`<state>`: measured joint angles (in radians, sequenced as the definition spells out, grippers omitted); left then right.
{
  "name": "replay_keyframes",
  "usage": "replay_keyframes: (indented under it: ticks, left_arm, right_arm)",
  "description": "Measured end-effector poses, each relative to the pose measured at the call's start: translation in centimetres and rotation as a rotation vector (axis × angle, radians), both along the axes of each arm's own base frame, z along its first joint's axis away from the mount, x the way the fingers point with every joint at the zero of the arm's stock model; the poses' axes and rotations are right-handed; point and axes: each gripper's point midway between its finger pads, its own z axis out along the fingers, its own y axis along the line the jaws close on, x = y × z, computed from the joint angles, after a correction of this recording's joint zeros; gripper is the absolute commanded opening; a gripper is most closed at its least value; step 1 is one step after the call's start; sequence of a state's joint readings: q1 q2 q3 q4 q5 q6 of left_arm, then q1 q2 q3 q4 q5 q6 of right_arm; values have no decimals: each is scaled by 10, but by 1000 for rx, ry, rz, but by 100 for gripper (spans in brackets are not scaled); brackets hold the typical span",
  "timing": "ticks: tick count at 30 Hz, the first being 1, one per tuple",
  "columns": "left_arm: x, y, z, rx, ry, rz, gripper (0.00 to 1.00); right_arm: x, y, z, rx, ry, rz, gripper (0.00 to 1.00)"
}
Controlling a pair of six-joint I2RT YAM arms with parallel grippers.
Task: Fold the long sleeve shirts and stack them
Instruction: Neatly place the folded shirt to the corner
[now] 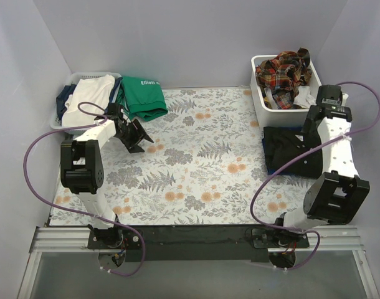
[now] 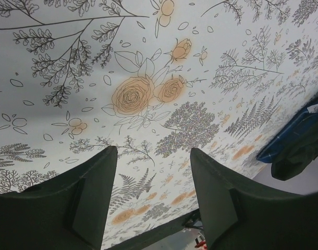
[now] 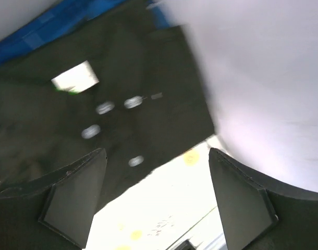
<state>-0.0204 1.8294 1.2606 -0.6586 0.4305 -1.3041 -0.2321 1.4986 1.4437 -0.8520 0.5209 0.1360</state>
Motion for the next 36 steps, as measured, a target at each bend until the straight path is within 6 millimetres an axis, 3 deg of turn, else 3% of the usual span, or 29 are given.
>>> replay_keyframes:
  ticks: [2,7,9,12,20,24,28,33,36]
  left_arm:
    - [0,-1,0,0,-2,-4,58]
    - [0,-4,1,2,-6,-15,59]
    - [-1,-4,1,2,-5,-17,59]
    - [-1,-5,1,2,-5,-18,59]
    - [-1,-4,1,3,-7,-20,59]
    - [-1,-4,1,6,-8,-22,60]
    - [-1,-4,2,9,-14,-23,60]
    - [-1,-3,4,12,-21,-28,64]
    - [-1,-3,5,13,-26,-32,75]
  right_arm:
    - [2,18,-7,21,1,56,84]
    - [3,82,-72,219,52,241,77]
    - [-6,98,-98,308,94,268,74]
    - [-6,113,-116,389,107,295,70]
    - [14,147,-138,477,112,389,65]
    - [10,153,-146,449,149,390,65]
    - [-8,146,-153,409,165,344,65]
    - [-23,139,-140,371,127,328,66]
    - [-19,137,-121,348,61,333,68]
